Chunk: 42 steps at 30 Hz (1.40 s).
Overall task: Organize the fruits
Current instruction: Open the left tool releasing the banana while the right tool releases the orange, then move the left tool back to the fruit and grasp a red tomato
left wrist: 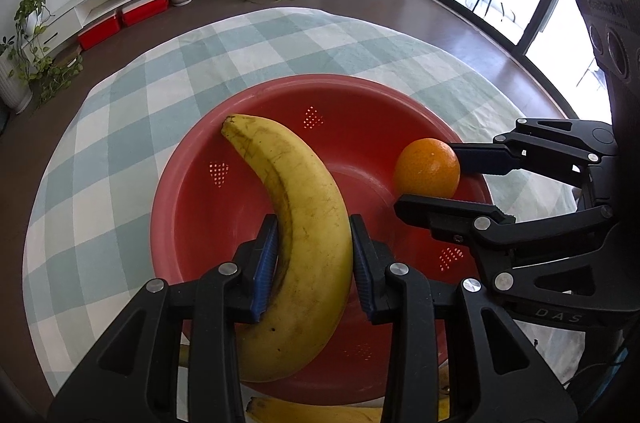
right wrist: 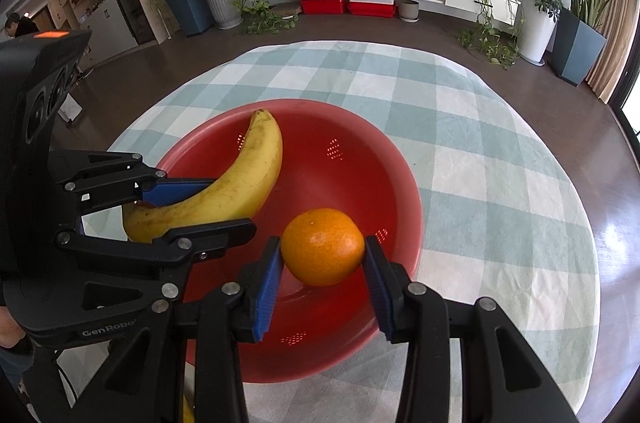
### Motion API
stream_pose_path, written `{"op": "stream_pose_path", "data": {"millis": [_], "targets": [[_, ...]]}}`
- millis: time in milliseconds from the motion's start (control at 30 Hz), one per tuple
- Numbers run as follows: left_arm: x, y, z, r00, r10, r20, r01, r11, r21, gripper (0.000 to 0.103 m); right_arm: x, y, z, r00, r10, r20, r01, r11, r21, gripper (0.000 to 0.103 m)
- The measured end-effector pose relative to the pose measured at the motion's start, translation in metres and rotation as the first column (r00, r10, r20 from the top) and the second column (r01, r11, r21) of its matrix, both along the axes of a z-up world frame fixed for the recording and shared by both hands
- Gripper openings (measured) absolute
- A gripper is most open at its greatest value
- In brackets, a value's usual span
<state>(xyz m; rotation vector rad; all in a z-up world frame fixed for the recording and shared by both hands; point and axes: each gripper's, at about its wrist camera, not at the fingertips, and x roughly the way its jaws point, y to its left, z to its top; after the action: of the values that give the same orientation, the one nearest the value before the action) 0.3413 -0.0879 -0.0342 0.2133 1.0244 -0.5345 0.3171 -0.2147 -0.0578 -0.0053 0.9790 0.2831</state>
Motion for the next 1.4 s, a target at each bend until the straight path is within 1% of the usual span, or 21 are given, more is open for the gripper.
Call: {"op": "stream_pose_path", "data": {"millis": [67,167,200,267,500,567,633,700,733,767,800,833,867,1000,1067,1133,1233,1267,1300,1333,1400], "targets": [[0.0,0.0,0.001,1.0,0.001,0.005,-0.001,1.0,-0.002,0.033,0.0,-0.002,0.0,1.0,-0.002,0.0,0.002,1.0,0.01,0.044],[0.0,0.001,0.004,1.0,0.003,0.027,-0.002,1.0,-0.006,0.036,0.001,-0.006,0.001,1.0,-0.009,0.002,0.009,0.999,0.051,0.045],[0.0,0.002,0.006,0.999,0.008,0.032,-0.008,1.0,-0.002,0.036,0.001,-0.007,0.002,1.0,-0.015,0.003,0.015,0.999,0.049,0.048],[0.001,0.002,0.008,0.999,0.012,0.036,-0.012,1.0,-0.004,0.039,0.0,-0.007,0.003,1.0,-0.016,0.003,0.016,0.998,0.055,0.048],[-0.006,0.007,0.015,0.999,0.018,0.044,-0.017,1.0,-0.02,0.039,-0.006,-0.008,0.007,1.0,-0.024,0.014,0.023,0.998,0.061,0.048],[-0.011,0.011,0.022,0.998,0.024,0.057,-0.022,0.999,-0.03,0.047,-0.01,-0.012,0.012,0.999,-0.041,0.031,0.039,0.996,0.078,0.049],[-0.018,0.017,0.031,0.997,0.035,0.075,-0.032,0.998,-0.045,0.052,-0.019,-0.019,0.021,0.996,-0.063,0.06,0.056,0.992,0.111,0.056],[-0.028,0.025,0.042,0.994,0.05,0.094,-0.043,0.997,-0.067,0.059,-0.031,-0.029,0.033,0.991,-0.096,0.098,0.079,0.983,0.166,0.074],[-0.034,0.031,0.048,0.993,0.056,0.105,-0.048,0.995,-0.083,0.066,-0.039,-0.035,0.039,0.986,-0.116,0.118,0.091,0.976,0.2,0.078],[-0.041,0.036,0.052,0.991,0.063,0.115,-0.052,0.994,-0.1,0.075,-0.047,-0.041,0.044,0.982,-0.136,0.134,0.102,0.967,0.234,0.085],[-0.049,0.041,0.057,0.99,0.074,0.124,-0.06,0.992,-0.114,0.081,-0.056,-0.046,0.048,0.977,-0.154,0.146,0.111,0.957,0.267,0.09],[-0.058,0.047,0.06,0.988,0.086,0.131,-0.069,0.989,-0.128,0.091,-0.066,-0.052,0.052,0.973,-0.168,0.156,0.117,0.949,0.294,0.092],[-0.069,0.053,0.063,0.986,0.094,0.138,-0.074,0.987,-0.145,0.096,-0.076,-0.056,0.054,0.97,-0.18,0.164,0.121,0.941,0.316,0.093],[-0.115,0.075,0.065,0.98,0.132,0.15,-0.101,0.975,-0.198,0.103,-0.12,-0.064,0.05,0.961,-0.21,0.178,0.14,0.929,0.343,0.096],[-0.141,0.083,0.062,0.973,0.155,0.172,-0.12,0.973,-0.198,0.103,-0.142,-0.064,0.043,0.962,-0.216,0.168,0.148,0.927,0.346,0.096],[-0.168,0.09,0.057,0.962,0.182,0.205,-0.143,0.971,-0.19,0.103,-0.165,-0.063,0.034,0.96,-0.23,0.16,0.164,0.924,0.345,0.096],[-0.209,0.099,0.05,0.94,0.216,0.265,-0.165,0.965,-0.204,0.103,-0.194,-0.059,0.019,0.957,-0.25,0.144,0.189,0.92,0.344,0.096],[-0.222,0.1,0.047,0.936,0.222,0.271,-0.17,0.964,-0.204,0.103,-0.203,-0.057,0.014,0.957,-0.256,0.133,0.197,0.916,0.349,0.096],[-0.233,0.101,0.043,0.937,0.225,0.268,-0.174,0.964,-0.2,0.103,-0.211,-0.055,0.009,0.958,-0.259,0.122,0.201,0.913,0.356,0.096],[-0.242,0.1,0.039,0.942,0.22,0.254,-0.174,0.966,-0.189,0.103,-0.218,-0.051,0.004,0.959,-0.259,0.112,0.204,0.911,0.358,0.096],[-0.26,0.099,0.031,0.954,0.218,0.204,-0.182,0.966,-0.181,0.103,-0.229,-0.043,-0.004,0.964,-0.247,0.099,0.198,0.915,0.351,0.096]]}}
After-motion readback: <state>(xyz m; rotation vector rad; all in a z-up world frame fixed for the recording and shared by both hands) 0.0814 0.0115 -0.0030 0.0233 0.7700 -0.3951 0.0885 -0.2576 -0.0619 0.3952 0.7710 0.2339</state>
